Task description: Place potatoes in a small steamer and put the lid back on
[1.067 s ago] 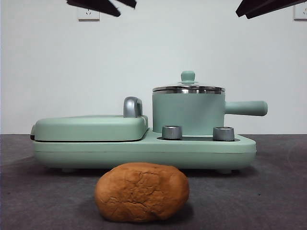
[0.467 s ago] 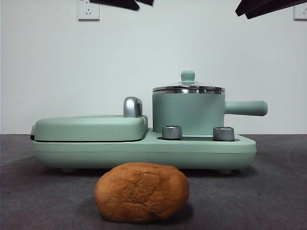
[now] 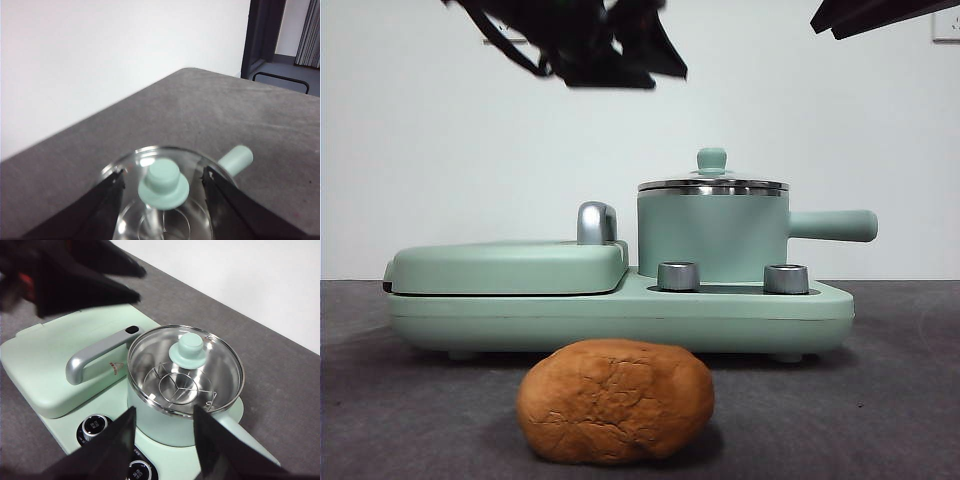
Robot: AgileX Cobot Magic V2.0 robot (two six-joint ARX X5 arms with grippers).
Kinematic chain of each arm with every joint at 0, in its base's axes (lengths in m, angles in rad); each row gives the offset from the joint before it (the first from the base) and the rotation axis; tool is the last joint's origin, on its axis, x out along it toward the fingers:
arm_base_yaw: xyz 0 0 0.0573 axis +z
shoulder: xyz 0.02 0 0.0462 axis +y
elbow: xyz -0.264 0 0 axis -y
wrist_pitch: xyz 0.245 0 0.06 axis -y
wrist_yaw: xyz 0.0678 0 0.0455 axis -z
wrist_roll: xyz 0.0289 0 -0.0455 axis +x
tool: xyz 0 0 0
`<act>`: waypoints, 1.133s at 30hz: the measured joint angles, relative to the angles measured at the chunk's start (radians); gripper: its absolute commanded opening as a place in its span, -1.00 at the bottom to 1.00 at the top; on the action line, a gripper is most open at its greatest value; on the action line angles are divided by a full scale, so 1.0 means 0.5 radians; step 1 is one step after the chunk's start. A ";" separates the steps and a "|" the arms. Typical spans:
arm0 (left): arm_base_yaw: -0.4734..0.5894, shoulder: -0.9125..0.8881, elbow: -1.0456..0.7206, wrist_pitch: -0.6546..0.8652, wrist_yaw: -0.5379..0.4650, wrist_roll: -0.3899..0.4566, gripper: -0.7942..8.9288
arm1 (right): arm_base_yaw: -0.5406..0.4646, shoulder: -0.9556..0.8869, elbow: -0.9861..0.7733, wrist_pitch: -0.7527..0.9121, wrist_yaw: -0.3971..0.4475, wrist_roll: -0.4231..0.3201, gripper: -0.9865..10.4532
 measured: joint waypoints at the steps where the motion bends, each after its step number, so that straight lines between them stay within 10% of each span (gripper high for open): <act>1: -0.003 0.031 0.005 -0.001 0.000 -0.012 -0.33 | 0.000 0.000 0.000 0.000 -0.001 0.000 -0.51; 29: -0.043 0.663 0.581 -0.206 0.000 -0.095 -0.34 | 0.000 0.000 0.000 0.054 0.004 0.001 -0.51; 34: -0.046 0.664 0.581 -0.215 0.008 -0.095 -0.64 | 0.000 0.000 0.000 0.055 0.004 0.001 -0.51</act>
